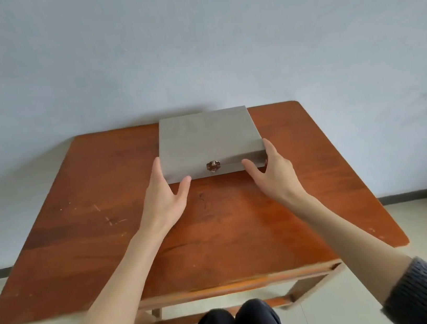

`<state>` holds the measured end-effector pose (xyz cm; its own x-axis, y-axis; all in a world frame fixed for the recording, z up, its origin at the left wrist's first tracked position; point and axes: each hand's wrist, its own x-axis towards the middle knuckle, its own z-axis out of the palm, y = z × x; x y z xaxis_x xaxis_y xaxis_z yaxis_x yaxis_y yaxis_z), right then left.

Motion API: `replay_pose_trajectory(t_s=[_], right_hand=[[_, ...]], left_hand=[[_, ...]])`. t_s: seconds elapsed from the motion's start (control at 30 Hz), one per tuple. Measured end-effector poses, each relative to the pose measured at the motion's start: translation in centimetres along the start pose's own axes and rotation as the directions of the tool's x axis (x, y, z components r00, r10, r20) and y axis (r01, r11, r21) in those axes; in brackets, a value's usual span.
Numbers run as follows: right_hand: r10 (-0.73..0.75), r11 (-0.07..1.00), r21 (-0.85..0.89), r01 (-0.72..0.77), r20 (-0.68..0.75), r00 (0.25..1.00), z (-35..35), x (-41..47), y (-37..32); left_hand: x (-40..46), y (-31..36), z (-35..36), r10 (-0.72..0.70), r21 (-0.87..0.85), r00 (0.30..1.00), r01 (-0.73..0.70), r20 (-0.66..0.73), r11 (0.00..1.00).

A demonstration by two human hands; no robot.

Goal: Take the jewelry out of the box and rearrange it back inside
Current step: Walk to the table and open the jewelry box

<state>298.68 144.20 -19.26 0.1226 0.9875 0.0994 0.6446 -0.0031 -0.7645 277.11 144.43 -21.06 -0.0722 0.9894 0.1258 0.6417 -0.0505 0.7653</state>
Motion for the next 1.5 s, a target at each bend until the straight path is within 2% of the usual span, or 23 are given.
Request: replay_pose_trajectory(t_s=[0.23, 0.37, 0.43, 0.47, 0.53, 0.63, 0.7, 0.83, 1.03, 1.17, 1.27, 1.37, 1.43, 1.5], right_hand=[[-0.03, 1.0, -0.005, 0.029, -0.058, 0.998, -0.7, -7.2, -0.2], [-0.072, 0.997, -0.001, 0.072, -0.106, 0.992, -0.4, -9.7, 0.3], [-0.077, 0.997, -0.005, 0.077, -0.117, 0.99, -0.1, -9.9, 0.5], [-0.083, 0.997, -0.016, 0.082, -0.12, 0.989, -0.1, -9.8, 0.6], [-0.098, 0.995, -0.039, 0.094, -0.121, 0.988, 0.1, -9.6, 0.7], [-0.103, 0.994, -0.044, 0.098, -0.113, 0.988, 0.3, -9.4, 1.0], [-0.097, 0.995, -0.048, 0.092, -0.114, 0.989, 0.2, -9.0, 1.3], [-0.103, 0.992, -0.085, 0.092, -0.124, 0.987, 0.0, -8.0, 1.7], [-0.108, 0.992, -0.081, 0.099, -0.123, 0.987, 0.2, -7.9, 1.9], [-0.104, 0.992, -0.077, 0.095, -0.129, 0.986, 0.2, -7.9, 1.9], [-0.1, 0.993, -0.069, 0.092, -0.124, 0.987, 0.2, -8.0, 1.9], [-0.105, 0.994, -0.057, 0.098, -0.128, 0.986, 0.1, -8.1, 1.8], [-0.103, 0.994, -0.052, 0.096, -0.132, 0.986, 0.1, -8.1, 1.7], [-0.095, 0.995, -0.052, 0.088, -0.136, 0.986, 0.0, -8.1, 1.7]], left_hand=[[-6.8, -0.2, -1.3, 0.045, 0.001, 0.998, -0.045, -0.034, 0.999], [-9.0, 0.0, -1.2, 0.049, 0.0, 0.992, -0.049, -0.119, 0.999], [-9.0, 0.1, -0.7, 0.085, 0.151, 0.984, -0.061, -0.16, 0.987], [-8.8, 0.2, -0.3, 0.136, 0.295, 0.977, -0.083, -0.164, 0.952], [-8.2, 0.6, 0.1, 0.287, 0.557, 0.95, -0.173, -0.125, 0.812], [-7.4, 1.4, 0.7, 0.49, 0.73, 0.871, -0.315, -0.031, 0.607], [-6.9, 1.4, 1.3, 0.554, 0.742, 0.832, -0.352, -0.032, 0.57], [-6.4, 1.1, 1.5, 0.619, 0.704, 0.784, -0.412, -0.05, 0.578], [-6.1, 1.1, 0.6, 0.658, 0.679, 0.753, -0.489, 0.01, 0.549], [-6.0, 1.2, -0.2, 0.64, 0.616, 0.767, -0.526, 0.046, 0.586], [-6.2, 1.6, -0.7, 0.574, 0.451, 0.818, -0.499, -0.036, 0.74], [-6.2, 1.5, -1.0, 0.499, 0.28, 0.861, -0.457, -0.101, 0.844], [-6.6, 1.2, -1.2, 0.395, 0.232, 0.906, -0.356, -0.149, 0.905], [-7.2, 0.4, -1.7, 0.165, 0.16, 0.977, -0.143, -0.137, 0.977]])
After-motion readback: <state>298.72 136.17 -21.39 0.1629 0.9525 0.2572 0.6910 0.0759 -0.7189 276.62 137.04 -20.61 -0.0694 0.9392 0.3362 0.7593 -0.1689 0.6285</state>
